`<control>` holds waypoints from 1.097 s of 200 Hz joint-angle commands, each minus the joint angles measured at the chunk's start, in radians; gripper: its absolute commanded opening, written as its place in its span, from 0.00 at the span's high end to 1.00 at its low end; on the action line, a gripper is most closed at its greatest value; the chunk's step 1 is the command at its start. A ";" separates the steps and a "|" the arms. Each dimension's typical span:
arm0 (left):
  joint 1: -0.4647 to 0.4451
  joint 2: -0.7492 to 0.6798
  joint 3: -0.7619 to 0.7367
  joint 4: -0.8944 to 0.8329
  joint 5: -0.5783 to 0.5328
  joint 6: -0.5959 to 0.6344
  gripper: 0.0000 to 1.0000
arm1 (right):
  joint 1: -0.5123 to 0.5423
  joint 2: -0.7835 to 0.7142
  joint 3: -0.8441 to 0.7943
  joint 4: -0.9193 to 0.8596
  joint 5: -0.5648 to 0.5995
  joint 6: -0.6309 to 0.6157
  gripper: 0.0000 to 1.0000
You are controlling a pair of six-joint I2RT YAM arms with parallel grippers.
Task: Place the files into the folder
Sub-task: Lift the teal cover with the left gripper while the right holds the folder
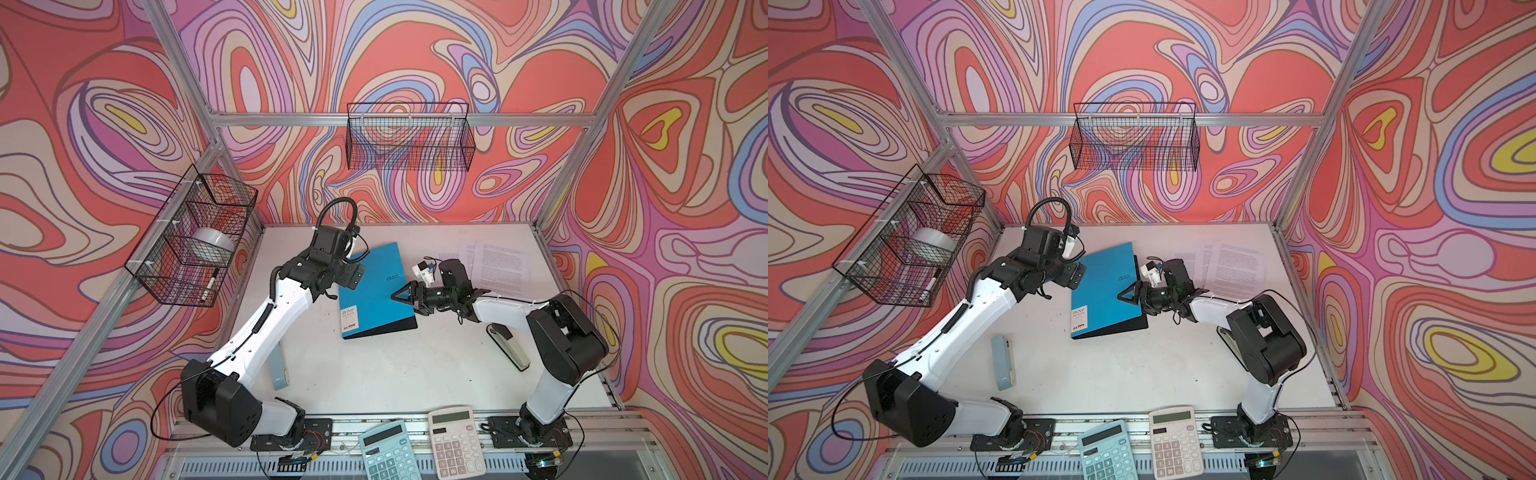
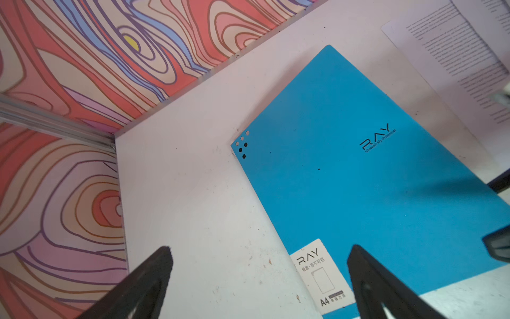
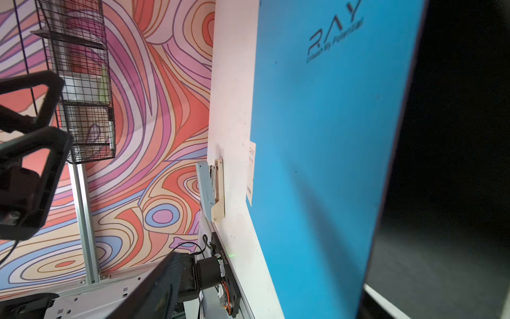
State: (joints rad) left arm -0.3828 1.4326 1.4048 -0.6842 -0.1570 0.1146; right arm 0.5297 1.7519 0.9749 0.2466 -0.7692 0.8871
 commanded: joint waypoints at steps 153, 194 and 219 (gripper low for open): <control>0.159 0.204 0.317 -0.264 0.304 -0.345 0.00 | 0.287 0.124 0.254 0.269 0.225 0.085 0.20; 0.168 0.196 0.312 -0.257 0.317 -0.352 0.00 | 0.320 0.157 0.288 0.292 0.226 0.099 0.20; 0.170 0.195 0.314 -0.263 0.311 -0.351 0.00 | 0.328 0.174 0.304 0.299 0.222 0.107 0.20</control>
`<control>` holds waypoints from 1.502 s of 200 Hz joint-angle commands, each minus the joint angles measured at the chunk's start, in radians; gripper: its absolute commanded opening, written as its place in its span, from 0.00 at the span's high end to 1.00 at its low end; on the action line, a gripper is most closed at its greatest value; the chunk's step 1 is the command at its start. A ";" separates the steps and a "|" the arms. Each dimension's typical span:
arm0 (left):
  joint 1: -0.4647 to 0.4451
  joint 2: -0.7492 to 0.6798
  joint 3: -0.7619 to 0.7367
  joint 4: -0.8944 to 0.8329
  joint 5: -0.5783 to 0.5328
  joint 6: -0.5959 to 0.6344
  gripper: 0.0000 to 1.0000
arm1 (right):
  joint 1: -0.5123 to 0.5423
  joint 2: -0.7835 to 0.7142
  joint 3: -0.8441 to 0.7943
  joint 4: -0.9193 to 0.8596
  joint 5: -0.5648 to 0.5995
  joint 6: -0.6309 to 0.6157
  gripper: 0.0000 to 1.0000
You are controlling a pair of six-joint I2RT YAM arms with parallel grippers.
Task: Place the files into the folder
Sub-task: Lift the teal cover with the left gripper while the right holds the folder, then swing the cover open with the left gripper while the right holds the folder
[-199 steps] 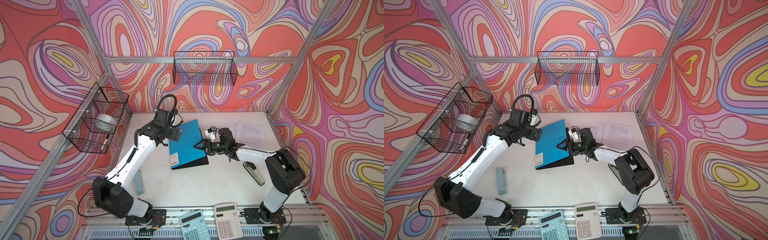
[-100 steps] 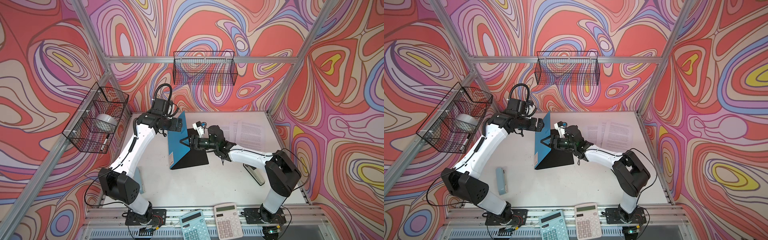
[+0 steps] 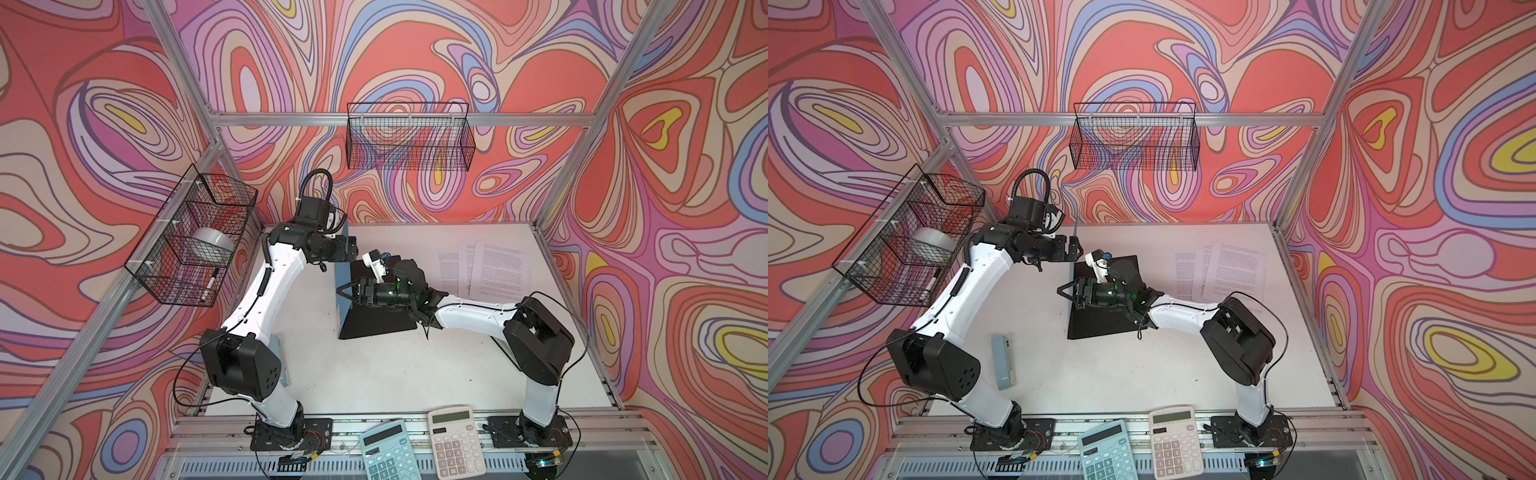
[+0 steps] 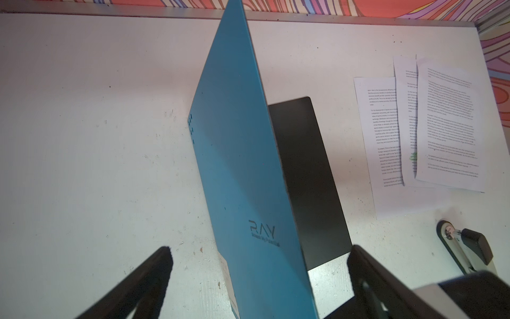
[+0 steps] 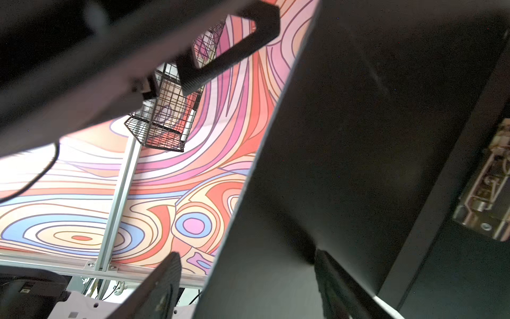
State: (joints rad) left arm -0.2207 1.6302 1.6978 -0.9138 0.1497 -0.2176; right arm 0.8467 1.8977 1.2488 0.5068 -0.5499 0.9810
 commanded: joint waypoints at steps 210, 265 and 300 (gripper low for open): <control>0.078 -0.018 -0.094 -0.031 -0.124 -0.013 0.50 | 0.041 0.020 0.045 0.059 -0.053 0.037 0.20; 0.084 -0.010 -0.098 -0.033 -0.138 0.005 0.76 | 0.040 -0.080 0.006 -0.156 0.010 -0.086 0.20; 0.092 0.009 -0.073 -0.038 -0.112 0.033 0.92 | 0.037 -0.181 -0.019 -0.447 0.181 -0.183 0.20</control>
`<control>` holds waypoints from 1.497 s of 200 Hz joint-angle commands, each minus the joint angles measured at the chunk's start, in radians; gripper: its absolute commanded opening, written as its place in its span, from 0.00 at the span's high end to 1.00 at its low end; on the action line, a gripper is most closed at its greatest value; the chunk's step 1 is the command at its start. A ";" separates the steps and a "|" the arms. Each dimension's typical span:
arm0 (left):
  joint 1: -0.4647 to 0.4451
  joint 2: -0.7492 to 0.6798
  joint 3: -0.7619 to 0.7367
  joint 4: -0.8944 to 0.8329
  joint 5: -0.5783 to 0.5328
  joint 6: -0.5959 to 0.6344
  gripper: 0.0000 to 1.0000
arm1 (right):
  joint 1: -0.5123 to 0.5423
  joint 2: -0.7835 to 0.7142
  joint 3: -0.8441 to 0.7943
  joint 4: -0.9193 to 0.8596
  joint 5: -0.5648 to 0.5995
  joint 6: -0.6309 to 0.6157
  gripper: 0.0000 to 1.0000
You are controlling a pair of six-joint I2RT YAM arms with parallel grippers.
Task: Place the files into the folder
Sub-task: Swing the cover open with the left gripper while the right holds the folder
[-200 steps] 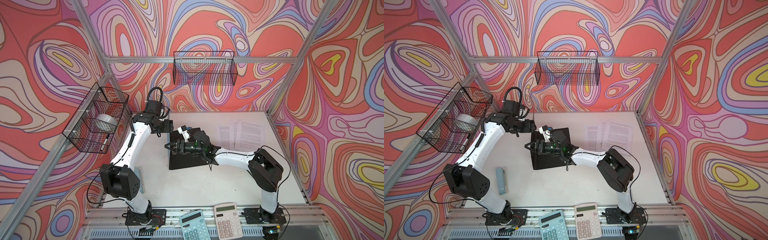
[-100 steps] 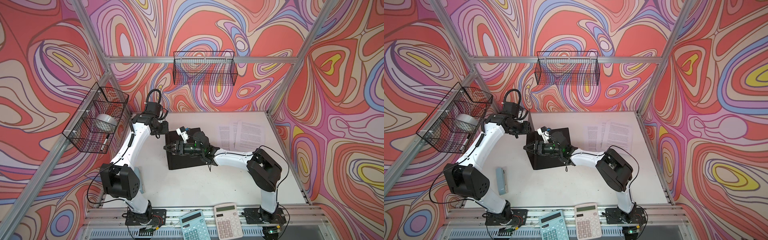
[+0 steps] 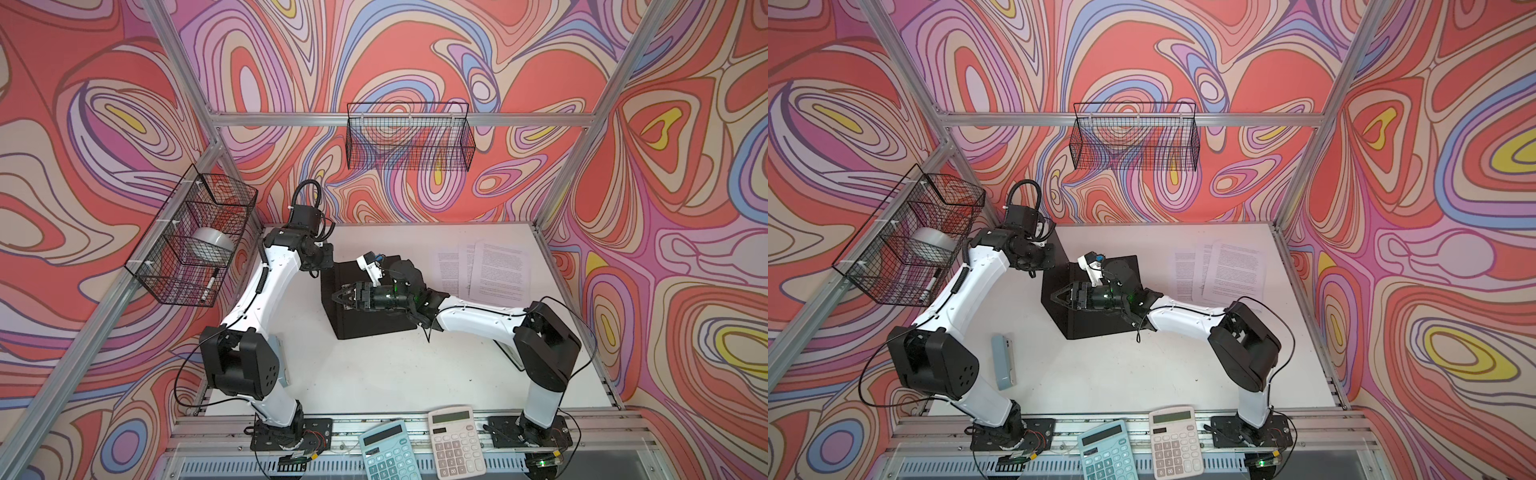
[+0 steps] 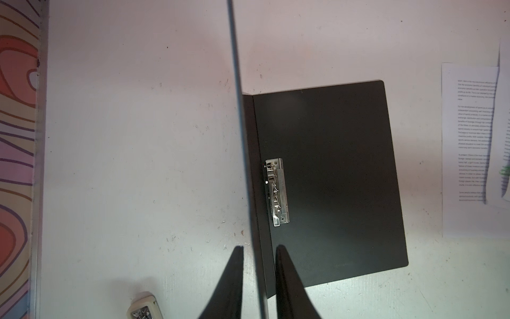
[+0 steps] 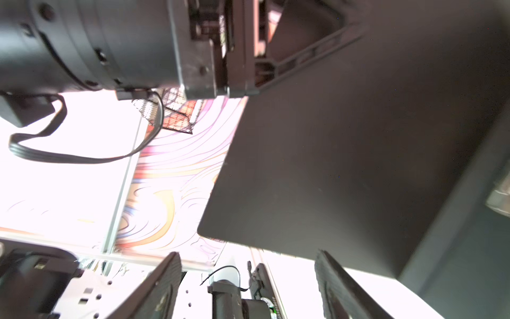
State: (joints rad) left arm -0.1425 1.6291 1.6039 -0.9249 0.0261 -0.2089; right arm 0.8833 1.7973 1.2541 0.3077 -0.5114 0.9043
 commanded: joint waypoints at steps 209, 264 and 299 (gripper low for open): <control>0.070 0.160 0.179 -0.077 0.281 -0.072 1.00 | -0.107 -0.308 -0.262 -0.613 0.473 -0.158 0.21; 0.072 0.159 0.135 -0.057 0.284 -0.110 1.00 | -0.147 -0.333 -0.290 -0.628 0.471 -0.170 0.21; 0.079 0.158 0.121 -0.077 0.241 -0.098 1.00 | -0.164 -0.318 -0.284 -0.649 0.471 -0.191 0.21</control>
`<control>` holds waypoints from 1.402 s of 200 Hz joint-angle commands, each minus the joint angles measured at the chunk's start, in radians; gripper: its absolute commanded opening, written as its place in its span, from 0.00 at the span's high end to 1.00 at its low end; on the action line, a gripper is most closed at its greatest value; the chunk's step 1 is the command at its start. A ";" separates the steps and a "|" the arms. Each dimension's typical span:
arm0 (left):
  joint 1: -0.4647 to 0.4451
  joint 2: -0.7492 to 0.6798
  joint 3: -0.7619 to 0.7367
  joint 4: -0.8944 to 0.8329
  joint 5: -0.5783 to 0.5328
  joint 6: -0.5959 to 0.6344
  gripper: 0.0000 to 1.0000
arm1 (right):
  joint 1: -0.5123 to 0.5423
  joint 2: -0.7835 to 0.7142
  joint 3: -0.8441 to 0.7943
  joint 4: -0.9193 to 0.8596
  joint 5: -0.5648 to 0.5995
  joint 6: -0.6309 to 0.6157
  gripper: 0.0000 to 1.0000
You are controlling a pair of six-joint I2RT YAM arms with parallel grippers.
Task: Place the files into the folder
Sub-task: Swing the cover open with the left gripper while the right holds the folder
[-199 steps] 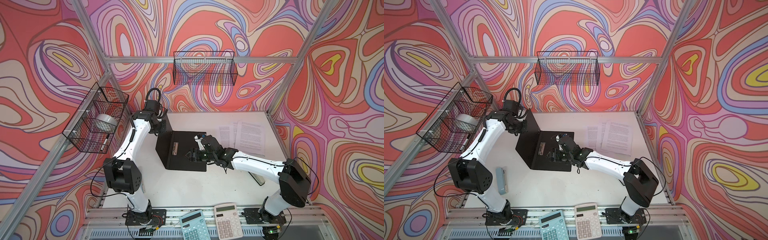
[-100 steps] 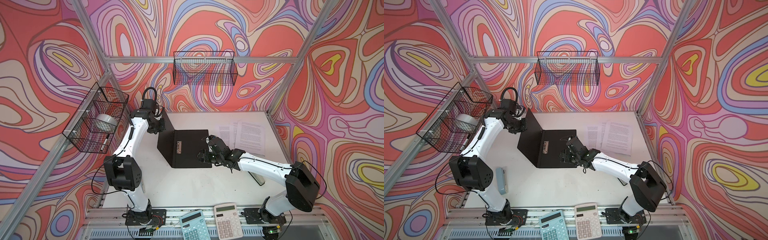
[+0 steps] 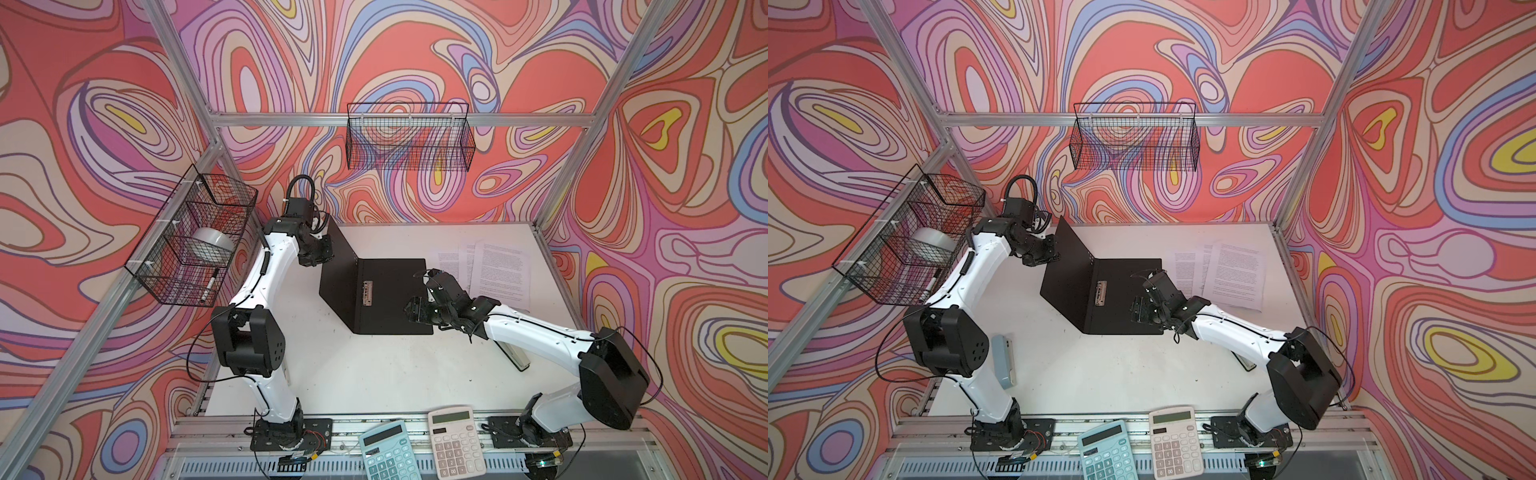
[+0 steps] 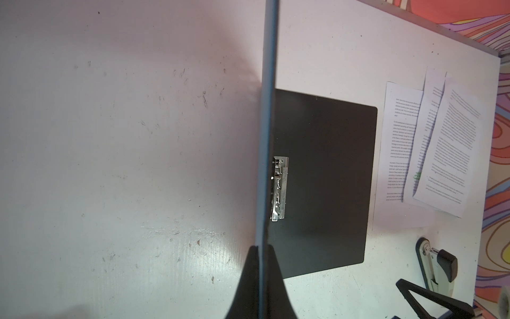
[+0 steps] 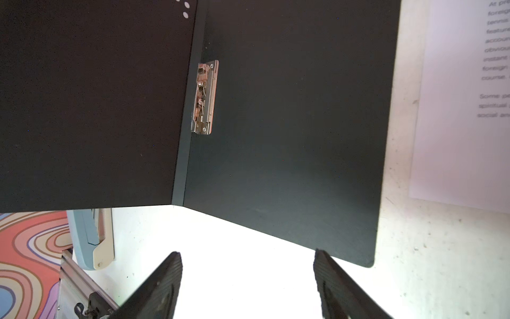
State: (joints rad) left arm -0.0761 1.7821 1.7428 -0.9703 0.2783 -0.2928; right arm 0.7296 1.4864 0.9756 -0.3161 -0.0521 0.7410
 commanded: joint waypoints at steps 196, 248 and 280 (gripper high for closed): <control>0.117 -0.033 -0.105 -0.091 -0.144 0.114 0.44 | -0.029 0.314 0.184 -0.059 -0.037 -0.140 0.22; 0.143 -0.028 -0.150 -0.068 -0.130 0.121 0.39 | -0.036 0.352 0.214 -0.063 -0.056 -0.147 0.23; 0.149 -0.032 -0.170 -0.067 -0.081 0.114 0.47 | -0.037 0.378 0.246 -0.041 -0.112 -0.152 0.23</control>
State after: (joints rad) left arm 0.0673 1.7710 1.5917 -1.0222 0.1505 -0.1833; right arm 0.6987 1.8317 1.1782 -0.3763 -0.1181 0.6029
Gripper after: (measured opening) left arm 0.560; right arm 0.774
